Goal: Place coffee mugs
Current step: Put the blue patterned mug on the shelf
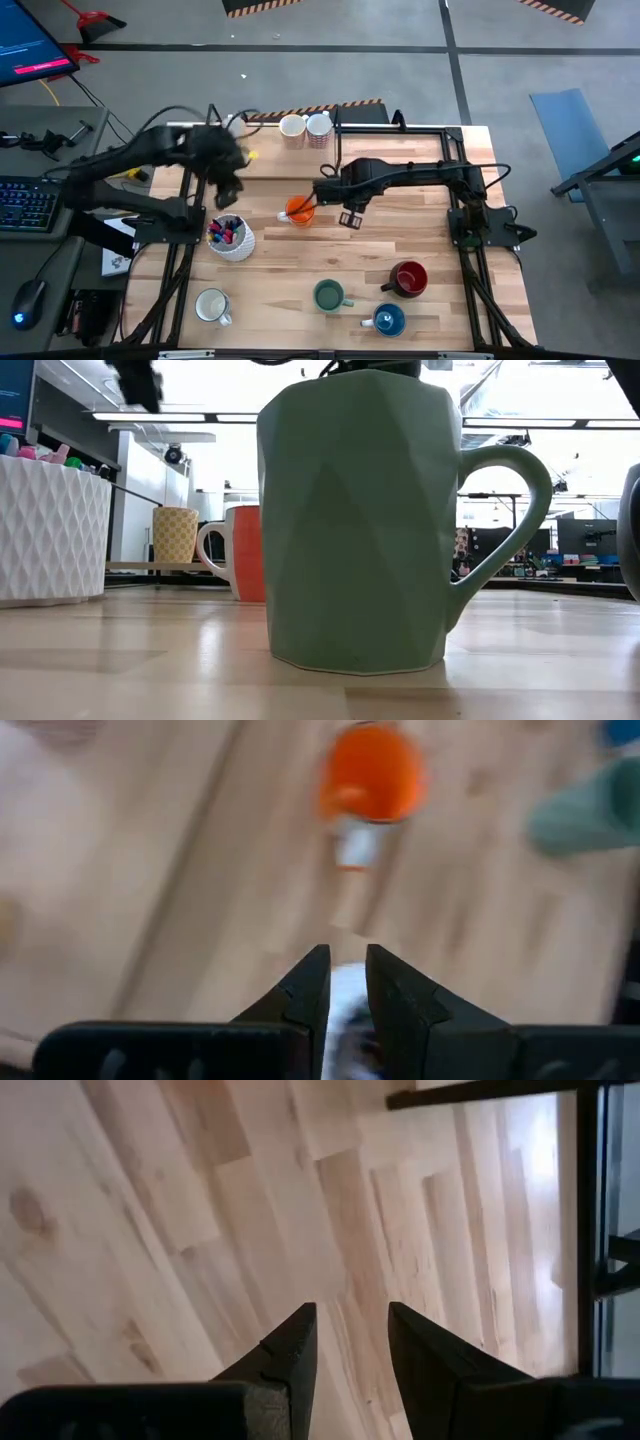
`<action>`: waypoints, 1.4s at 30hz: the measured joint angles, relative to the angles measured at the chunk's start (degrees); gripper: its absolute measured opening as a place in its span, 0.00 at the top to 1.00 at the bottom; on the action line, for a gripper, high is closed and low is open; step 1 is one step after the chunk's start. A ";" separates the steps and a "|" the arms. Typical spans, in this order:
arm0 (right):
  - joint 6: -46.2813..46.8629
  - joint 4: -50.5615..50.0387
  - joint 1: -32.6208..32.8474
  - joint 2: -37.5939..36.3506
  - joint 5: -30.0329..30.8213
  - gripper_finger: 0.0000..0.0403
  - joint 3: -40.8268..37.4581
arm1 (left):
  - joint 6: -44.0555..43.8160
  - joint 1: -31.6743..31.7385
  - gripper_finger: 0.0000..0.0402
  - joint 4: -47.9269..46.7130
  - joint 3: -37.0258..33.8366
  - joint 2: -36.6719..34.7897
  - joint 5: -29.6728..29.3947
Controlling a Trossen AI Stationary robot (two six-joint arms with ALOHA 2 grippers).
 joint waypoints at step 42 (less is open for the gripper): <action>-6.15 0.08 5.16 0.00 0.40 0.74 0.00 | -82.12 -74.01 0.85 -0.58 -0.07 24.14 -7.40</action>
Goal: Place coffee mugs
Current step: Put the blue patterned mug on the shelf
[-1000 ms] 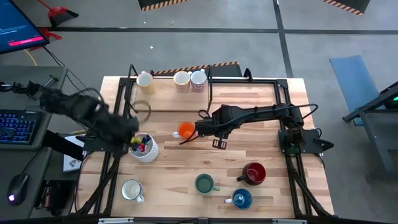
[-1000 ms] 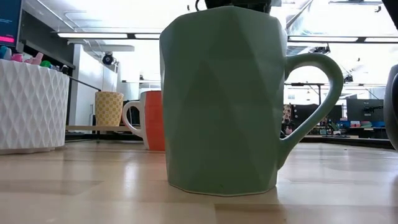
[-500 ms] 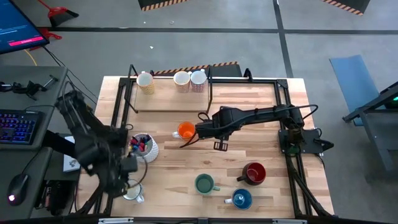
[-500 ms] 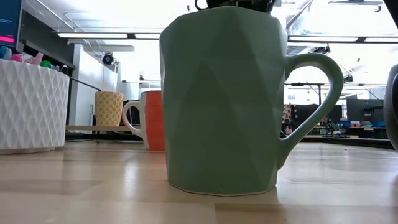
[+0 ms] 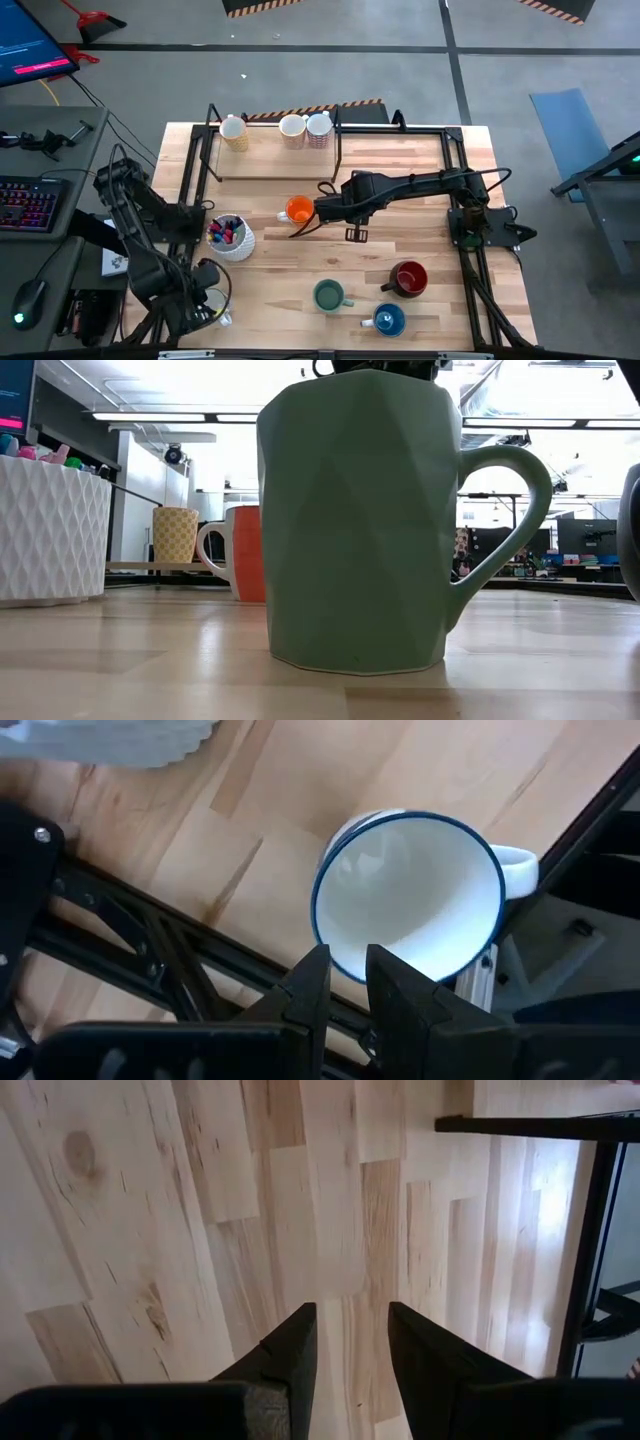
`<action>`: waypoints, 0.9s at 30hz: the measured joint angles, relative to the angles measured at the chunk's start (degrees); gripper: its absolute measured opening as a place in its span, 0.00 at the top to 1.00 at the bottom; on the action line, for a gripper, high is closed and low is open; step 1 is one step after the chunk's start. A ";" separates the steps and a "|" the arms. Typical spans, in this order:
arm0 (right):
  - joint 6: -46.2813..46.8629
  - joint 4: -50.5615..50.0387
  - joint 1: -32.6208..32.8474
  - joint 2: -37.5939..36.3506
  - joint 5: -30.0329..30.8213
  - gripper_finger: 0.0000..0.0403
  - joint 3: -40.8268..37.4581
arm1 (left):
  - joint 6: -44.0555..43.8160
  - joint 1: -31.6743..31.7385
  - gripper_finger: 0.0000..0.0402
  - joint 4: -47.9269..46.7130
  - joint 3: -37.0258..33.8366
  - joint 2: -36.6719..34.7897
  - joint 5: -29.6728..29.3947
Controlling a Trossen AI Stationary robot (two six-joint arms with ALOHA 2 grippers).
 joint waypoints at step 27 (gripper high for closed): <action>-1.35 0.06 1.95 0.02 -0.44 0.74 0.00 | -7.19 1.59 0.68 -2.39 0.02 3.12 -0.06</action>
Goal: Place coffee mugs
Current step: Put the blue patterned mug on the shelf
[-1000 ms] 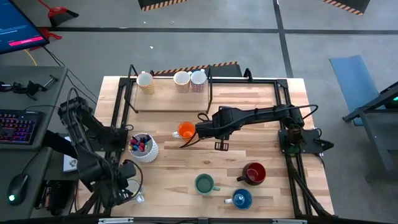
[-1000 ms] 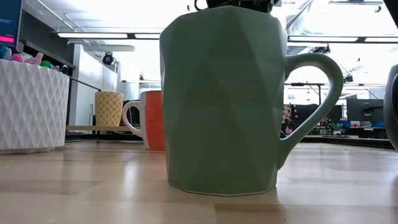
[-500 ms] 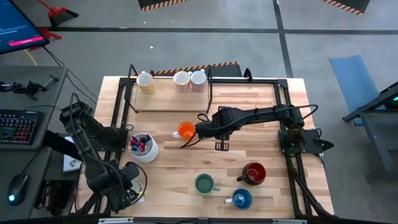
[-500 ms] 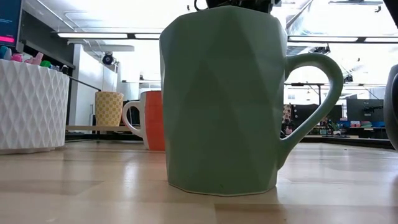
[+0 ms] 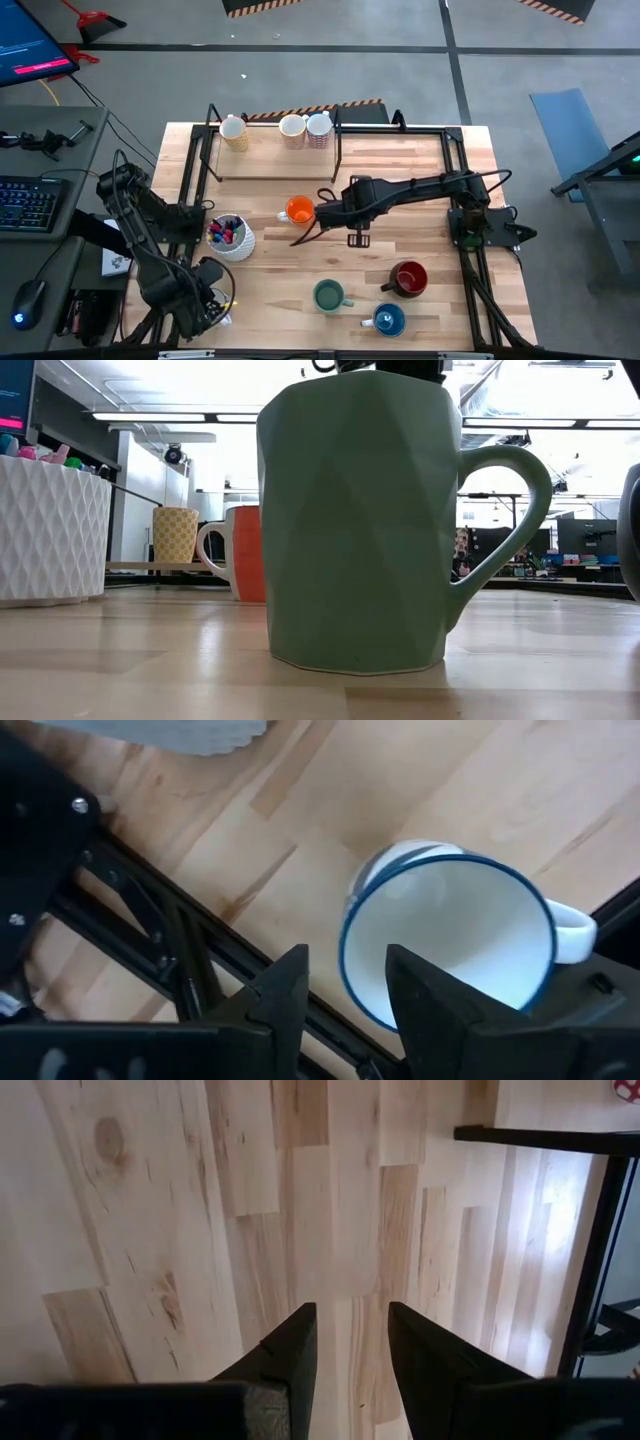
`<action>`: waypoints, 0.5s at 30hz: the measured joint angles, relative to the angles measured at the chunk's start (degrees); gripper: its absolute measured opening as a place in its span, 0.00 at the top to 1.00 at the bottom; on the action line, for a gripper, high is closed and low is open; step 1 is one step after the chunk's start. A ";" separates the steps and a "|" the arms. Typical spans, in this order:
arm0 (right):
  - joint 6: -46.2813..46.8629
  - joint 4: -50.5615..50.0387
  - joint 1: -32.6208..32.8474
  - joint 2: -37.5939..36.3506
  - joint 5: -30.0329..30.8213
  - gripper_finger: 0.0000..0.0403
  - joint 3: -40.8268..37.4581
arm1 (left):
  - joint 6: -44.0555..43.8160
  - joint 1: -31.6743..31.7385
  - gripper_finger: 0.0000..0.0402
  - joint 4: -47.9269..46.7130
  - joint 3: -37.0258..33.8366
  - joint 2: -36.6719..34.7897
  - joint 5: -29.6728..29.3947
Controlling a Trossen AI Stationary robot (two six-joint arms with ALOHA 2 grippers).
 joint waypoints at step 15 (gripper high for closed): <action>-0.04 0.02 1.92 0.00 -0.06 0.74 0.00 | 0.47 0.15 0.70 0.84 -0.90 0.37 -0.21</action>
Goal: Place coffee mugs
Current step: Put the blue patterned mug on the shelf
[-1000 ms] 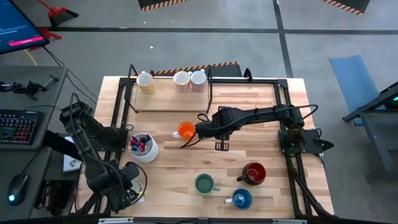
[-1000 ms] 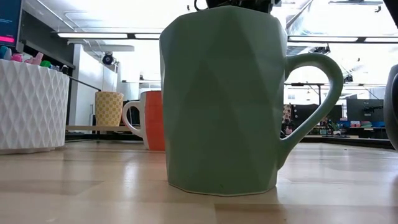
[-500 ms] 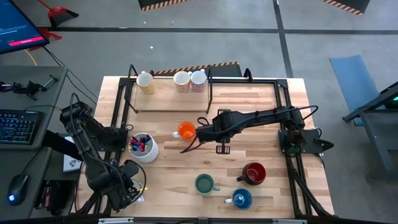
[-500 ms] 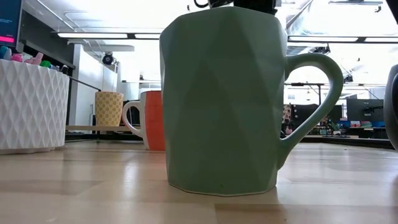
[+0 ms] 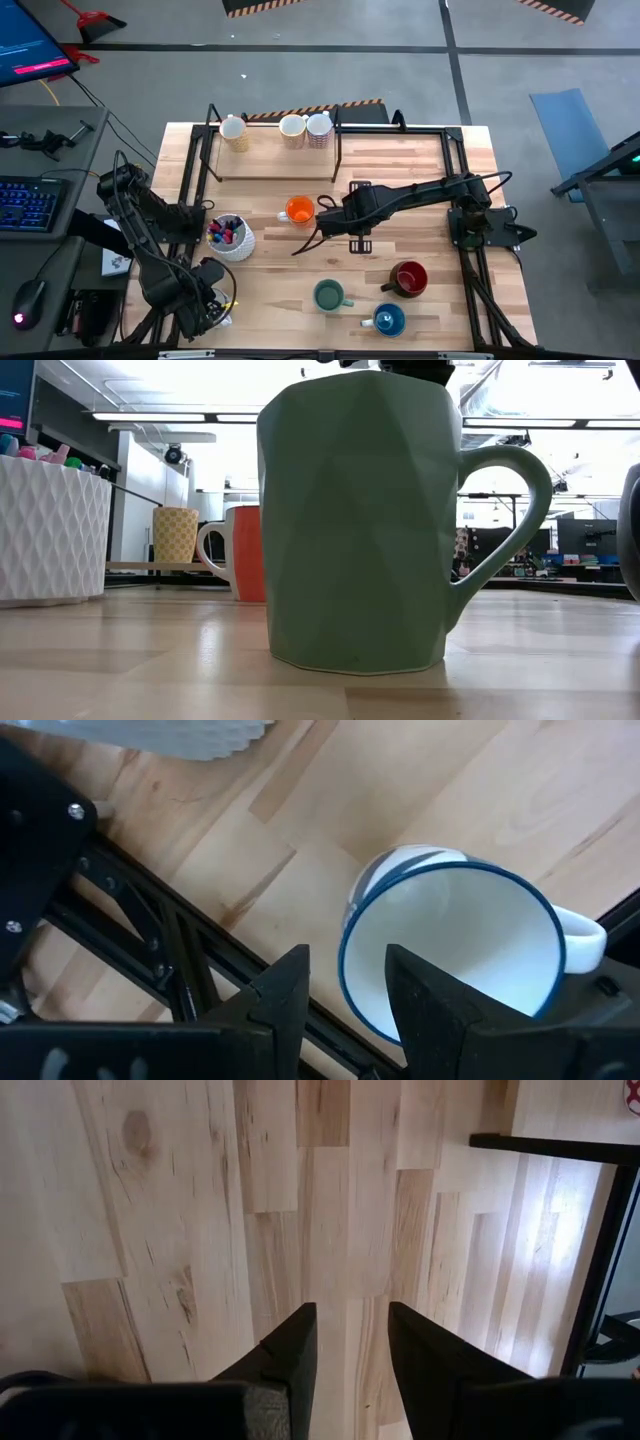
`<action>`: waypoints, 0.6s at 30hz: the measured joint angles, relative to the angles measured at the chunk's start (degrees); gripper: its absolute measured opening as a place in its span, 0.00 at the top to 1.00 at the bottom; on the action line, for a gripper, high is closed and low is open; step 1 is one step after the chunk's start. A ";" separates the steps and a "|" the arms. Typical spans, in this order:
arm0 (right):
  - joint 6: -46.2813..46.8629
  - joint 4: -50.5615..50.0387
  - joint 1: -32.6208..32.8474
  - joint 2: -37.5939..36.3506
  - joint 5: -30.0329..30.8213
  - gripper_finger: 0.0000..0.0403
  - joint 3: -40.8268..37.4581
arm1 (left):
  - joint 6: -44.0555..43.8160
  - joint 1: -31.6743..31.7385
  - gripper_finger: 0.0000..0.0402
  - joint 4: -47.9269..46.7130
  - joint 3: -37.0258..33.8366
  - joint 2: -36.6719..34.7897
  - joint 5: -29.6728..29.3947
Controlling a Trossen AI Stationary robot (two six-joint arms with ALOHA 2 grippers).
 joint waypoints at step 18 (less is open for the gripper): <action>0.00 -0.04 0.00 0.00 -2.39 0.74 0.00 | 3.99 0.09 0.70 0.65 -0.04 4.46 3.16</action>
